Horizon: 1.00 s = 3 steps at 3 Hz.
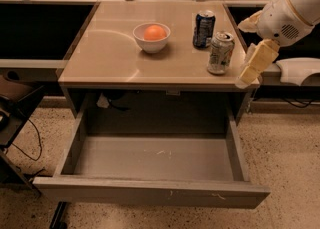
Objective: Place 7up can into top drawer
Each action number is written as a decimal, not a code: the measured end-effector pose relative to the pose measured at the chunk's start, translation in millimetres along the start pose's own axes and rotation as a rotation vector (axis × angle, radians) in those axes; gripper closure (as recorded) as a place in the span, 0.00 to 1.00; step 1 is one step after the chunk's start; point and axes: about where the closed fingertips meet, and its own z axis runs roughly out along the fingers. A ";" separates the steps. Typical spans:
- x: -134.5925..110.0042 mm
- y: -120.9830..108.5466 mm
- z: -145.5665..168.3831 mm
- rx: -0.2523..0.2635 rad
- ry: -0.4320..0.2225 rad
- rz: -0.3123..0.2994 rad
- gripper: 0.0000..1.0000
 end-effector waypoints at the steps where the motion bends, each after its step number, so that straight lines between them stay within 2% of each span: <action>1: 2.1 -36.4 23.9 0.017 -0.010 -0.010 0.00; 2: 3.4 -82.5 38.4 0.066 -0.026 0.018 0.00; 3: 1.8 -88.8 34.8 0.080 -0.033 0.016 0.00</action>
Offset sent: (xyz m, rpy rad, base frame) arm 0.1491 -0.0239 -0.0136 0.0396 -0.1094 -0.1136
